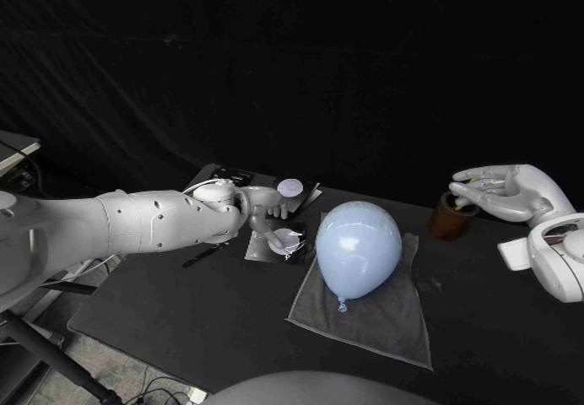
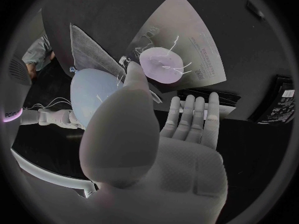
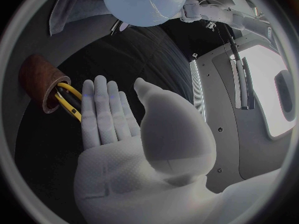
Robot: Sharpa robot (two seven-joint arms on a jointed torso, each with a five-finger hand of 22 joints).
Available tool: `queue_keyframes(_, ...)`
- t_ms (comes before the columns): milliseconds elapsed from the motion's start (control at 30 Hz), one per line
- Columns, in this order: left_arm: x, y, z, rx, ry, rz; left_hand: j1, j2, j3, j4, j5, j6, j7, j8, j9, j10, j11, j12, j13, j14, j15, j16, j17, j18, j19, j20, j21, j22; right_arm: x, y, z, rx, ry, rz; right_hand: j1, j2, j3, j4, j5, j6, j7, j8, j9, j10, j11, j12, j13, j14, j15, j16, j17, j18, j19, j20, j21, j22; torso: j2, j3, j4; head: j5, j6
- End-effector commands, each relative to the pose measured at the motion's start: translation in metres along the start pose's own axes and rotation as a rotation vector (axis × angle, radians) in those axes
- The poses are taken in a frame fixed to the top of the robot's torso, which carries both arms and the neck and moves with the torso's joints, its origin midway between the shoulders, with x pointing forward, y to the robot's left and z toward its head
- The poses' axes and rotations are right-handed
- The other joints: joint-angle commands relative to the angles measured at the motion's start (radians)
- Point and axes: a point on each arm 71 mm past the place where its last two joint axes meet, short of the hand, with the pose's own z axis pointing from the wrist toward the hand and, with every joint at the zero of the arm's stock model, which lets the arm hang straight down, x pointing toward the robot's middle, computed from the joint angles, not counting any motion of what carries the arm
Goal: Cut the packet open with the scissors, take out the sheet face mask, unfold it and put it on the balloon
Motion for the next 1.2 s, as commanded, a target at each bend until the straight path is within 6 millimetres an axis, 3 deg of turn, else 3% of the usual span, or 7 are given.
queue_keyframes(33, 0.0, -0.003, 0.003, -0.006, -0.021, 0.033, 0.013, -0.003, 0.008, -0.001, 0.005, -0.011, 0.122, 0.008, -0.001, -0.012, 0.001, 0.009, 0.001, -0.014, 0.002, 0.007, -0.003, 0.004, -0.004, -0.001, -0.006, -0.001, 0.001, 0.001, 0.0, -0.008, 0.012, -0.006, 0.011, 0.0, -0.003, -0.001, 0.001, -0.002, 0.017, -0.005, -0.001, 0.002, 0.007, -0.006, -0.001, 0.0, 0.005, -0.005, -0.001, 0.014, 0.001, 0.006, -0.007, -0.001, 0.0, -0.0002, -0.0006, -0.002, -0.001)
queue_keyframes(233, 0.001, -0.007, 0.007, -0.001, -0.024, 0.039, 0.021, -0.003, 0.011, -0.001, 0.005, -0.038, 0.105, 0.021, -0.006, -0.039, -0.003, 0.027, -0.001, -0.036, -0.002, 0.021, -0.012, 0.008, -0.006, -0.002, -0.011, -0.002, 0.001, 0.0, 0.0, -0.007, 0.012, -0.007, 0.01, 0.001, -0.004, 0.0, 0.001, -0.002, 0.017, -0.005, -0.002, 0.002, 0.008, -0.006, -0.002, 0.0, 0.005, -0.006, -0.001, 0.014, 0.001, 0.007, -0.008, -0.002, 0.0, 0.0004, -0.0004, -0.005, -0.002)
queue_keyframes(533, 0.005, -0.012, 0.014, -0.026, 0.013, 0.088, 0.021, -0.001, 0.007, -0.001, 0.004, -0.042, 0.105, 0.033, -0.008, -0.043, -0.009, 0.043, 0.0, -0.039, -0.007, 0.035, -0.016, 0.011, -0.009, -0.002, -0.015, -0.002, 0.003, 0.0, 0.0, -0.005, 0.018, -0.004, 0.01, 0.001, -0.004, 0.0, 0.001, -0.002, 0.017, -0.006, -0.002, 0.002, 0.008, -0.006, -0.003, -0.001, 0.005, -0.007, -0.001, 0.014, 0.001, 0.007, -0.008, -0.002, -0.001, 0.0007, -0.0002, -0.01, -0.006)
queue_keyframes(933, 0.023, -0.017, 0.02, -0.047, 0.043, 0.139, 0.034, 0.0, 0.011, -0.001, 0.004, -0.054, 0.101, 0.021, -0.026, -0.061, -0.013, 0.056, -0.005, -0.042, -0.014, 0.056, -0.025, 0.019, -0.011, -0.004, -0.019, -0.001, 0.003, -0.002, -0.002, 0.0, 0.024, -0.002, 0.007, 0.004, -0.005, 0.003, 0.001, 0.0, 0.017, -0.006, -0.002, 0.004, 0.008, -0.006, -0.005, -0.001, 0.006, -0.008, -0.001, 0.014, 0.001, 0.007, -0.009, -0.003, 0.0, -0.0001, -0.0008, -0.016, -0.011)
queue_keyframes(1033, 0.027, -0.016, 0.02, -0.051, 0.053, 0.143, 0.05, 0.008, 0.04, -0.001, 0.004, -0.053, 0.098, 0.02, -0.032, -0.068, -0.014, 0.061, -0.008, -0.045, -0.015, 0.064, -0.029, 0.022, -0.011, -0.003, -0.02, -0.001, 0.003, -0.003, -0.003, 0.002, 0.024, -0.002, 0.007, 0.004, -0.005, 0.003, 0.001, 0.0, 0.017, -0.006, -0.002, 0.004, 0.008, -0.006, -0.005, -0.001, 0.006, -0.008, -0.001, 0.014, 0.001, 0.007, -0.009, -0.003, 0.0, 0.0, 0.0, -0.018, -0.012)
queue_keyframes(1133, 0.031, -0.015, 0.019, -0.055, 0.065, 0.149, 0.068, 0.024, 0.136, -0.003, 0.002, -0.047, 0.103, 0.02, -0.042, -0.075, -0.013, 0.074, -0.012, -0.057, -0.012, 0.076, -0.039, 0.023, -0.016, -0.001, -0.025, -0.001, 0.004, -0.004, -0.003, 0.005, 0.027, -0.001, 0.007, 0.005, -0.006, 0.004, 0.001, 0.0, 0.017, -0.006, -0.002, 0.004, 0.008, -0.007, -0.006, -0.001, 0.006, -0.009, -0.001, 0.014, 0.001, 0.007, -0.01, -0.004, -0.001, 0.0005, -0.0008, -0.016, -0.013)
queue_keyframes(1200, 0.032, -0.015, 0.019, -0.056, 0.071, 0.152, 0.074, 0.03, 0.158, -0.003, 0.002, -0.044, 0.103, 0.02, -0.047, -0.076, -0.013, 0.08, -0.013, -0.061, -0.013, 0.083, -0.044, 0.023, -0.017, -0.001, -0.026, -0.001, 0.004, -0.005, -0.004, 0.006, 0.029, 0.0, 0.007, 0.005, -0.006, 0.004, 0.001, 0.0, 0.017, -0.006, -0.002, 0.004, 0.008, -0.007, -0.006, -0.001, 0.006, -0.009, -0.001, 0.014, 0.001, 0.007, -0.01, -0.004, -0.002, 0.0008, 0.0001, -0.017, -0.014)
